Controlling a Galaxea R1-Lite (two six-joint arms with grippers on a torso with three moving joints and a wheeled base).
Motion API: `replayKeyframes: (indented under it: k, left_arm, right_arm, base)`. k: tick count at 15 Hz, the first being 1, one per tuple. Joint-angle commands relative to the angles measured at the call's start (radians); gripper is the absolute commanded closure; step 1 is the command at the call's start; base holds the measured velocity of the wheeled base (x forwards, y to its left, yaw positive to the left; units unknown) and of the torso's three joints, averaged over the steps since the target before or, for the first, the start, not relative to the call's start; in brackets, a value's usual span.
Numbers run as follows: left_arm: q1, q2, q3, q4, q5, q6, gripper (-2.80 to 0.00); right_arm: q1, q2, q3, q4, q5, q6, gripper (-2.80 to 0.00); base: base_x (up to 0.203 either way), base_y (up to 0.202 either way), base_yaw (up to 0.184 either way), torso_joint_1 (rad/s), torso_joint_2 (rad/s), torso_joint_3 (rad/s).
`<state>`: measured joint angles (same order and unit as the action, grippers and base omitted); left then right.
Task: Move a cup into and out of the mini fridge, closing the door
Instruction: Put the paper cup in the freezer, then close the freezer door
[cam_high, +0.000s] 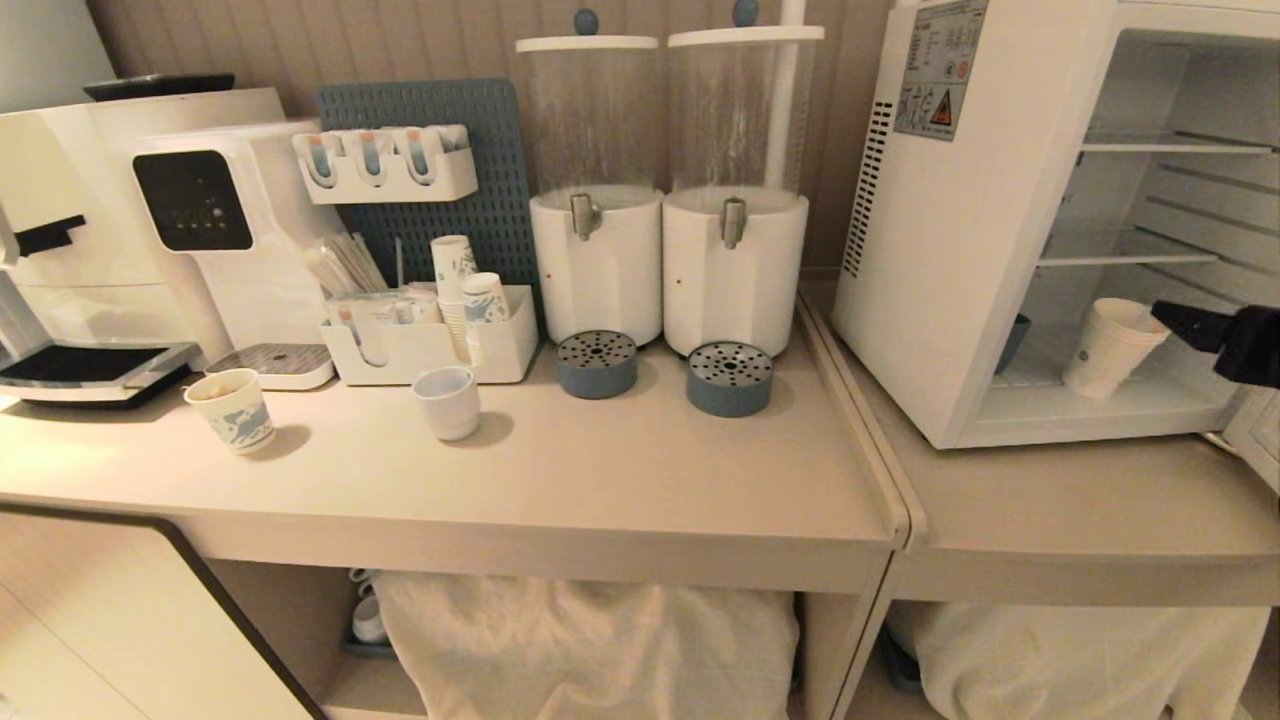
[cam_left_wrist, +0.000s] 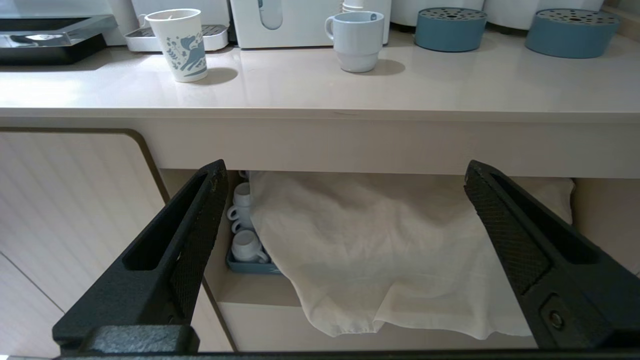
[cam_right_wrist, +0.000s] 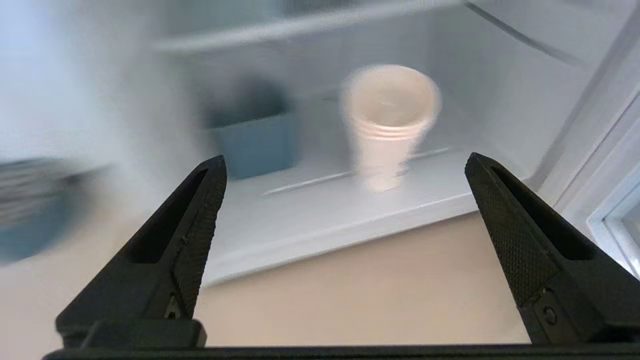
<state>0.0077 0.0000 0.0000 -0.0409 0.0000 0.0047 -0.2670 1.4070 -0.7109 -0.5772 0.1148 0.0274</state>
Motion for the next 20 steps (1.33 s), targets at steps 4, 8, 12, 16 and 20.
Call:
replayKeyframes:
  k: [4, 8, 12, 16, 20]
  left_arm:
    - [0.000, 0.000, 0.018, -0.001, 0.000, -0.003, -2.80]
    - [0.000, 0.000, 0.018, -0.002, 0.000, -0.008, -2.80]
    - [0.000, 0.000, 0.018, -0.002, 0.000, -0.015, -2.80]
    - [0.000, 0.000, 0.018, -0.002, 0.000, -0.015, -2.80]
    - [0.000, 0.002, 0.018, -0.002, 0.000, -0.015, -2.80]
  right_arm:
    - [0.024, -0.607, -0.155, 0.911, 0.314, 0.032, -2.80]
    - [0.100, -0.869, -0.281, 1.394, 0.513, 0.011, -2.80]
    - [0.268, -1.103, -0.283, 1.546, 0.505, 0.004, -2.80]
    - [0.269, -1.392, -0.164, 1.526, 0.292, -0.006, -2.80]
    - [0.267, -1.409, 0.140, 1.121, -0.084, 0.016, -2.80]
  base:
    - [0.000, 0.000, 0.000, 0.000, 0.00, 0.000]
    - [0.000, 0.000, 0.000, 0.000, 0.00, 0.000]
    - [0.000, 0.000, 0.000, 0.000, 0.00, 0.000]
    - [0.000, 0.000, 0.000, 0.000, 0.00, 0.000]
    - [0.000, 0.000, 0.000, 0.000, 0.00, 0.000]
